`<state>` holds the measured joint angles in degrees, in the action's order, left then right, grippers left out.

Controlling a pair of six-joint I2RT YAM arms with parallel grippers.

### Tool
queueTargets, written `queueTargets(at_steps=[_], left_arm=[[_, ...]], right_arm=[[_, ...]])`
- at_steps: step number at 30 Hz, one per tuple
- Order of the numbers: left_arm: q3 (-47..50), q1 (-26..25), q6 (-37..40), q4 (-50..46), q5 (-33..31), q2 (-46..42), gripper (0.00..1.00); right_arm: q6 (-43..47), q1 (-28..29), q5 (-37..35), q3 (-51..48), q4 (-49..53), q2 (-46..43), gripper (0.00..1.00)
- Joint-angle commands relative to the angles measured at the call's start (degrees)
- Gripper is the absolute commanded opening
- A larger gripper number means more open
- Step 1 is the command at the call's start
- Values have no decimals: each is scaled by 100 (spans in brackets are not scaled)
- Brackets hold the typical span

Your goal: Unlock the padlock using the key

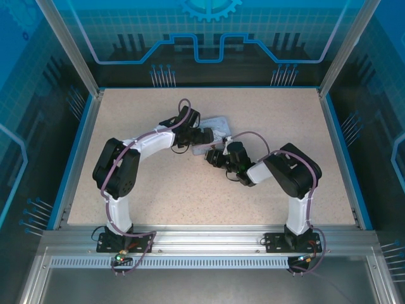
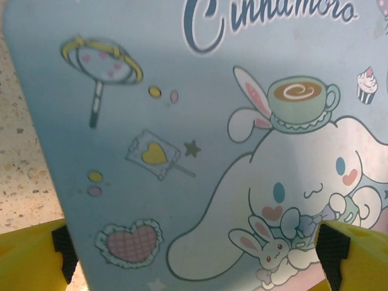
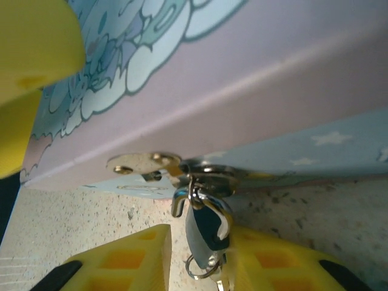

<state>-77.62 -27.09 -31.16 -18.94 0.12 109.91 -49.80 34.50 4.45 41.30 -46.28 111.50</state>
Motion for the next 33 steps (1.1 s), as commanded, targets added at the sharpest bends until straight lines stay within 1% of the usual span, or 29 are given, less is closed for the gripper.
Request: queueTargets(at_steps=[1,4,6,9,12,15,17,23,33], left_arm=[[123,64,-92,135,177,77,99],[152,64,-118,193,207,66,99],[160,64,-127,215,238,75,99],[171,75,-146,242,269,67,99],[206,80,-154,276,296,47,99],[251,99,-162,311,322,-3,99],[273,115,-163,321,331,-45,99],[379,182,-103,314,233,-201,99],[450,195,109,71,-280,-261,99]], right_arm=[[-10,138,26,61,742,323,28],[-12,135,-29,105,825,320,26],[-11,131,-63,132,857,311,18],[-66,140,-132,128,858,340,14],[-92,136,-159,96,835,320,9],[-95,135,-190,56,866,241,6],[-118,130,-199,18,866,187,1],[-217,127,-210,-112,786,31,0],[-524,-21,-34,-238,600,-151,0]])
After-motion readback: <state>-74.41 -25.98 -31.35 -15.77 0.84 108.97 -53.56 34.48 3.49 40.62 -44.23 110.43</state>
